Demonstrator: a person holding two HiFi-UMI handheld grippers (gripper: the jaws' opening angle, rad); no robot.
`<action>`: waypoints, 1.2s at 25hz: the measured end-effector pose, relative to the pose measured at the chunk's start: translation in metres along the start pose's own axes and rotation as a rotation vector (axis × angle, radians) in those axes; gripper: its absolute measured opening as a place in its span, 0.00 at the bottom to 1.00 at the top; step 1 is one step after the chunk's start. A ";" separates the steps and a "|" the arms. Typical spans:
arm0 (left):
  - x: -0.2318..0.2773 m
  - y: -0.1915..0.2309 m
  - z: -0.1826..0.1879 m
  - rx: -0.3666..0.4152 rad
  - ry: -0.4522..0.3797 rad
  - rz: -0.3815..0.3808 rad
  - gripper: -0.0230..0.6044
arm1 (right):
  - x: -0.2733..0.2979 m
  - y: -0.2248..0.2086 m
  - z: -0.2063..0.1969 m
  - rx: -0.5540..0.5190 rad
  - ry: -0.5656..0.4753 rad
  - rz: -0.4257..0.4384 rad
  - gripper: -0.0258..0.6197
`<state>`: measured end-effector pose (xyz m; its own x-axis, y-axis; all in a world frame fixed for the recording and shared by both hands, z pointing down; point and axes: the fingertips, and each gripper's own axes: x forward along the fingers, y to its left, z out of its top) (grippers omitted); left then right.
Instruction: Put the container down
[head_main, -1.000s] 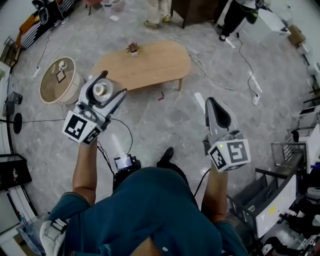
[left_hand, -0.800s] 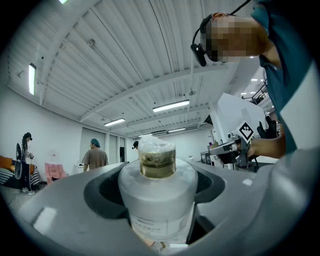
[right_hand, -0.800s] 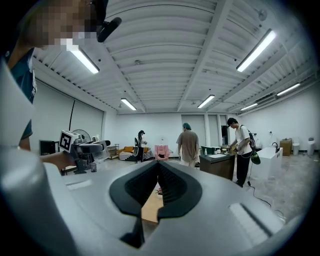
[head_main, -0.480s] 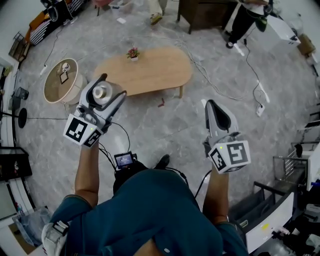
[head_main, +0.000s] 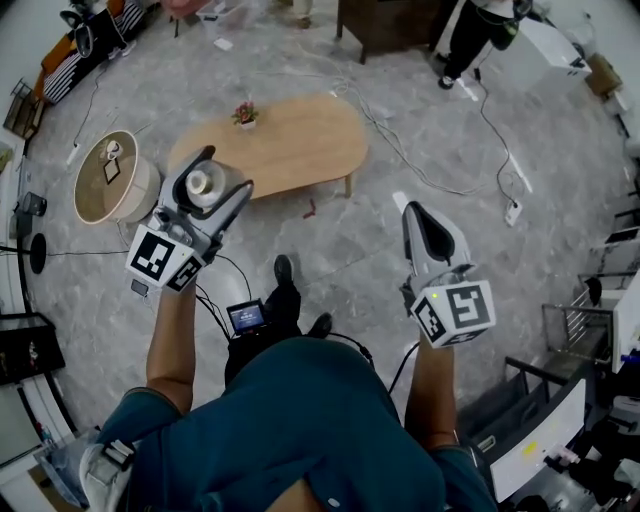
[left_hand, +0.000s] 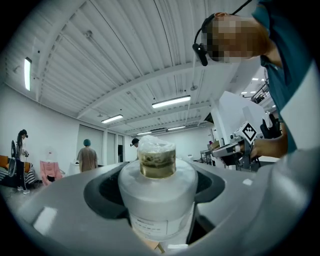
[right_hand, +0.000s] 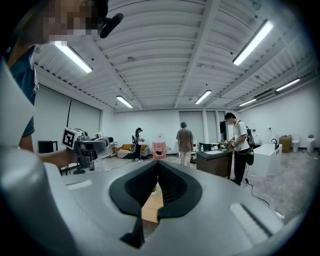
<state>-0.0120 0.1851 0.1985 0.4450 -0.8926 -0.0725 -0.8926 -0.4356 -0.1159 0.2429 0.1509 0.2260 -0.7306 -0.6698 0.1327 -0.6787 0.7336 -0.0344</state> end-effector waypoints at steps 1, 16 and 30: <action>0.008 0.004 -0.003 -0.003 -0.002 -0.010 0.57 | 0.005 -0.003 0.000 -0.003 0.001 -0.007 0.06; 0.145 0.108 -0.021 -0.019 -0.023 -0.183 0.57 | 0.120 -0.062 0.020 0.016 0.022 -0.156 0.06; 0.214 0.214 -0.061 -0.065 -0.019 -0.267 0.57 | 0.235 -0.085 0.029 0.012 0.061 -0.246 0.06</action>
<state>-0.1123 -0.1062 0.2186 0.6661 -0.7429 -0.0662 -0.7458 -0.6625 -0.0693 0.1262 -0.0722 0.2316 -0.5382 -0.8193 0.1979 -0.8364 0.5480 -0.0060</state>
